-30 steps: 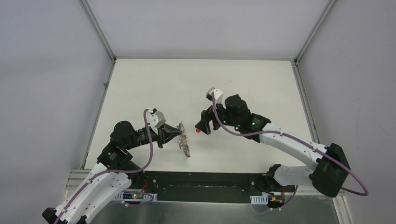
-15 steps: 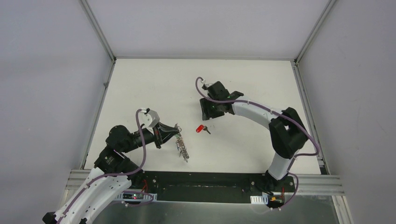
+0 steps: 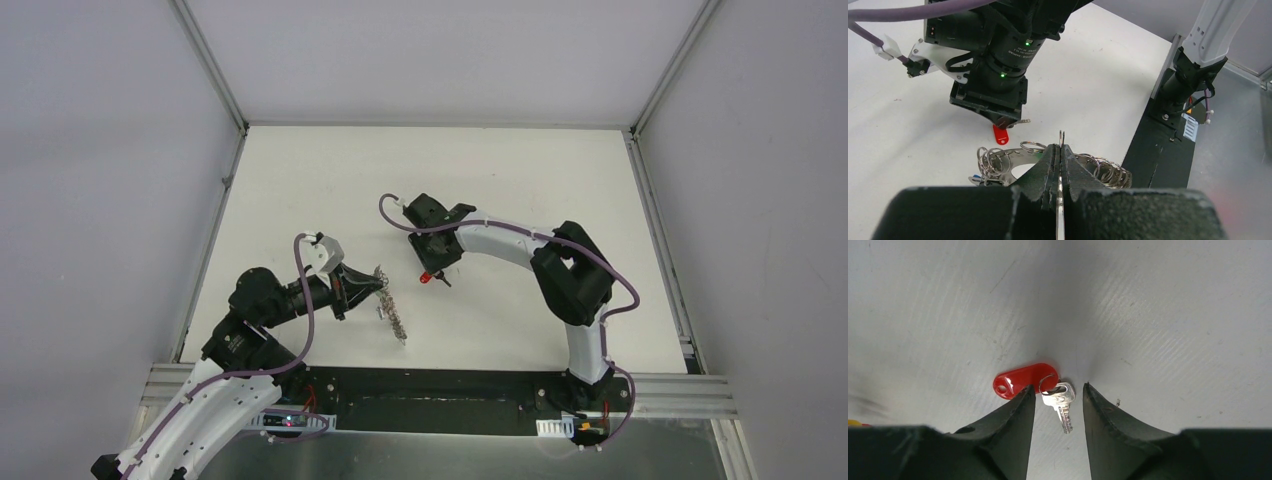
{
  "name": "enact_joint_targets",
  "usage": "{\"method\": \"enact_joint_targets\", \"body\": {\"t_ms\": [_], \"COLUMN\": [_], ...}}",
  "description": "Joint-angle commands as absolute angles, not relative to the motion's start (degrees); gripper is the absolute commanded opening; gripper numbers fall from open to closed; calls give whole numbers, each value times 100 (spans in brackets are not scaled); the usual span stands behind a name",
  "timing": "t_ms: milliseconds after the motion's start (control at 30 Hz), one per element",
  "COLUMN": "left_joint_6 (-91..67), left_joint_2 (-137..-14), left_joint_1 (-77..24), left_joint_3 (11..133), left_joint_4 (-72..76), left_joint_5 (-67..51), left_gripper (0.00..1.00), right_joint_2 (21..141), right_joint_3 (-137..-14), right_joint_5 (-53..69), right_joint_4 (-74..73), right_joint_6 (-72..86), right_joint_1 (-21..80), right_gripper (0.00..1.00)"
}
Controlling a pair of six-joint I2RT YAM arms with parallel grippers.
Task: Put the keys on the keyring
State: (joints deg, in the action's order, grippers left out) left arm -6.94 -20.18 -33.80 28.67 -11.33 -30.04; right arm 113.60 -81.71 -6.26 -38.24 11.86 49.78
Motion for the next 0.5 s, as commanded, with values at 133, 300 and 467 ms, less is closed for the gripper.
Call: {"method": "enact_joint_targets", "body": {"t_ms": [133, 300, 467], "left_joint_6": [-800, -784, -798], "left_joint_2": [-1986, -1995, -2004], "left_joint_1": [-3417, -3415, -3411], "left_joint_3": [3072, 3068, 3076], "left_joint_4": [-817, -843, -864], "left_joint_5": [-3014, -3023, -3048], "left_gripper": [0, 0, 0], "right_joint_2": [11458, 11523, 11611], "right_joint_3": [-8489, -8509, -8532], "right_joint_5": [-705, -581, -579], "right_joint_4": [-3901, -3928, -3952], "right_joint_6": [1071, 1045, 1051], "right_joint_1": [5100, 5147, 5164], "right_gripper": [42, 33, 19]}}
